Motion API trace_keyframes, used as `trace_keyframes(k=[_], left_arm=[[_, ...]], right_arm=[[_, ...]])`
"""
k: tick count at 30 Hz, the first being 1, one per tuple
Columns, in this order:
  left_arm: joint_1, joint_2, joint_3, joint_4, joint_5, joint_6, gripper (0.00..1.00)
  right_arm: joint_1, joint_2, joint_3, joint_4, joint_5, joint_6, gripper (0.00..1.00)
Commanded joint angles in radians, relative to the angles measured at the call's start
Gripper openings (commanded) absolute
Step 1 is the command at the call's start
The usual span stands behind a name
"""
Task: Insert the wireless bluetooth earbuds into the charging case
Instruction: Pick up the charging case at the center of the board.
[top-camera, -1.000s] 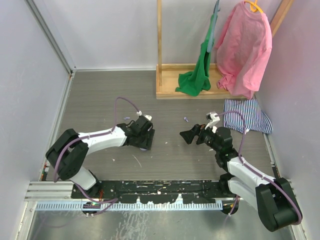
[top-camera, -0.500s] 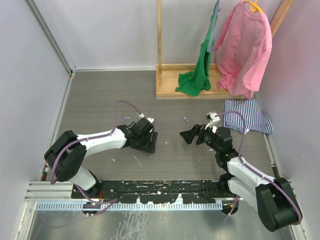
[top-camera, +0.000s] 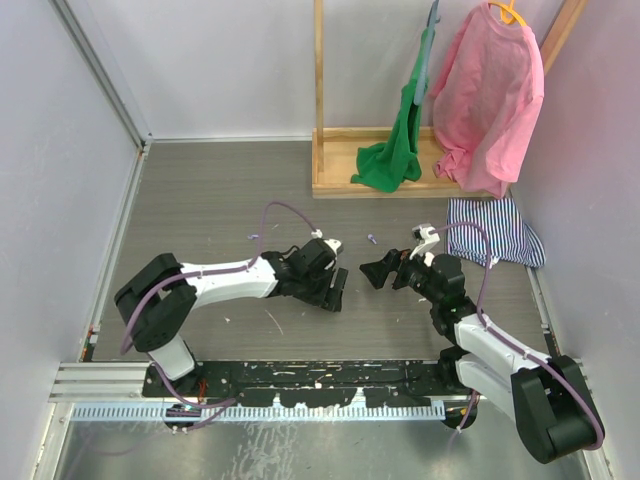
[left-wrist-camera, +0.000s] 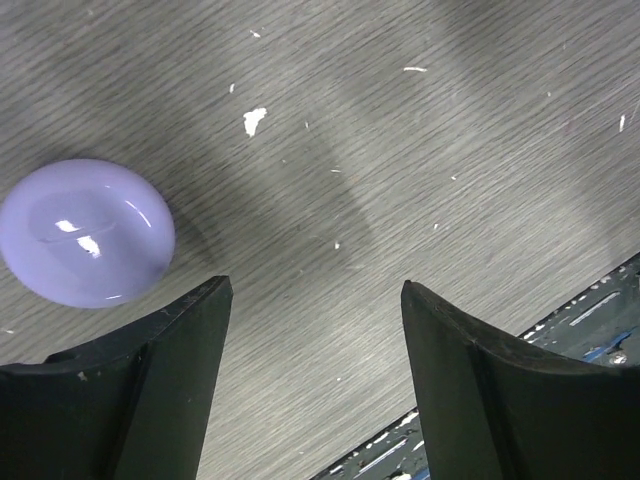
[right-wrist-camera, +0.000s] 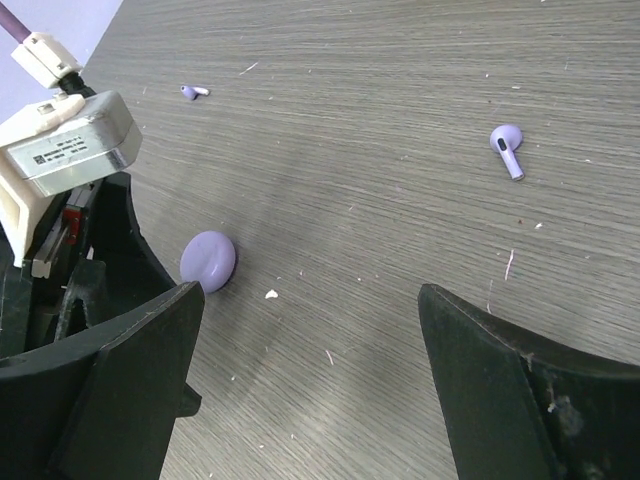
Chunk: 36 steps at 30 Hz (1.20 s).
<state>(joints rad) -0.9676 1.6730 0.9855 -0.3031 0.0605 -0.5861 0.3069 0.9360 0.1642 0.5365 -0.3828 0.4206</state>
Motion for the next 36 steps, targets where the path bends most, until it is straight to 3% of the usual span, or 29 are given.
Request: trace_keyframes(k=[1,11,18,25,36], left_arm=[[0.001,-0.074,0.031,-0.015,-0.042,0.062,0.71],[0.012,-0.179,0.036,-0.165,-0.246,0.304,0.76],[0.029,-0.084,0.085,-0.193,-0.321,0.201,0.76],[0.030,-0.005,0.084,-0.102,-0.316,0.021,0.75],[0.030,0.101,0.097,-0.082,-0.368,0.024,0.70]], right_arm=[[0.006,-0.023,0.000,0.040,0.011,-0.016,0.94],[0.006,-0.011,-0.004,0.057,0.006,-0.013,0.94],[0.006,-0.007,-0.008,0.059,0.013,-0.015,0.94],[0.007,0.009,-0.005,0.060,0.010,-0.016,0.94],[0.007,0.027,0.000,0.061,0.004,-0.015,0.94]])
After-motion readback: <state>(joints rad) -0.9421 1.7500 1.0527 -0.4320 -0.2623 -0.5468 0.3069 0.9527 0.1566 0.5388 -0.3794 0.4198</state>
